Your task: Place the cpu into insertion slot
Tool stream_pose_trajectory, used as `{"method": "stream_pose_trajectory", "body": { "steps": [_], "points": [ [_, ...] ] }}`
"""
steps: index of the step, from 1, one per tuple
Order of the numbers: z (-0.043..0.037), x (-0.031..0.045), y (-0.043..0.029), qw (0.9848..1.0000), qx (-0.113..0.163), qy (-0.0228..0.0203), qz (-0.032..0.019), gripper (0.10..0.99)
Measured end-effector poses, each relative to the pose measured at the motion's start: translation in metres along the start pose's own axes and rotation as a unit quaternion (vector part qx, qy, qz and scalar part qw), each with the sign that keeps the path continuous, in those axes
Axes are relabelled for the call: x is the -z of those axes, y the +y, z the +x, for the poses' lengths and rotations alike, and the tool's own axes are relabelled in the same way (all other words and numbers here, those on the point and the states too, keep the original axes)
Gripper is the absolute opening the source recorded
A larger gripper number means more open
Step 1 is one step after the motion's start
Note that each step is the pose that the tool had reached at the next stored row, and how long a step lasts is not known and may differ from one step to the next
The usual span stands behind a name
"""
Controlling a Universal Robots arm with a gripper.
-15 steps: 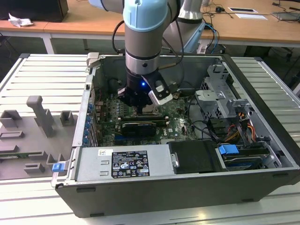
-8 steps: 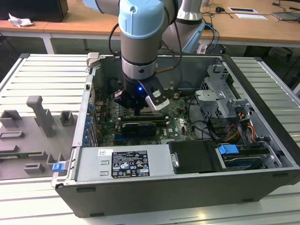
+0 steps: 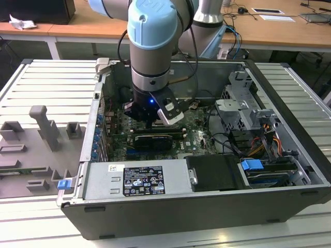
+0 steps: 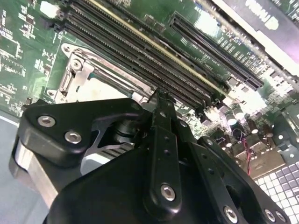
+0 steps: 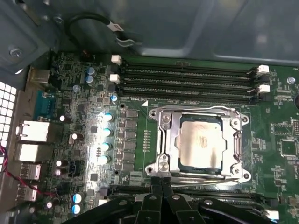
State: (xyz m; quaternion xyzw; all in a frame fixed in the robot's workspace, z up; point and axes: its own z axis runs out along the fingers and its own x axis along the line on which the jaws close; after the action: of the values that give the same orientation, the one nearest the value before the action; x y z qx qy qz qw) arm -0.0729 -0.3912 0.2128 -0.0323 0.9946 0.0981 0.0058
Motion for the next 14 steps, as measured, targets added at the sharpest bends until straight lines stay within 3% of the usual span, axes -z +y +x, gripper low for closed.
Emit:
{"method": "stream_pose_trajectory", "body": {
  "steps": [3,7,12,13,14],
  "points": [
    [0.0012,-0.0019,-0.0015,1.0000,0.000,-0.0005,-0.0059,0.106],
    [0.0024,-0.0071,-0.0025,1.0000,0.000,-0.0005,-0.0071,0.106],
    [0.0073,-0.0107,-0.0034,0.9999,0.000,-0.0011,-0.0138,0.106],
    [0.0075,-0.0120,-0.0035,0.9998,0.000,-0.0015,-0.0184,0.106],
    [0.0074,-0.0134,-0.0037,0.9998,0.000,-0.0019,-0.0199,0.106]
  ]
}}
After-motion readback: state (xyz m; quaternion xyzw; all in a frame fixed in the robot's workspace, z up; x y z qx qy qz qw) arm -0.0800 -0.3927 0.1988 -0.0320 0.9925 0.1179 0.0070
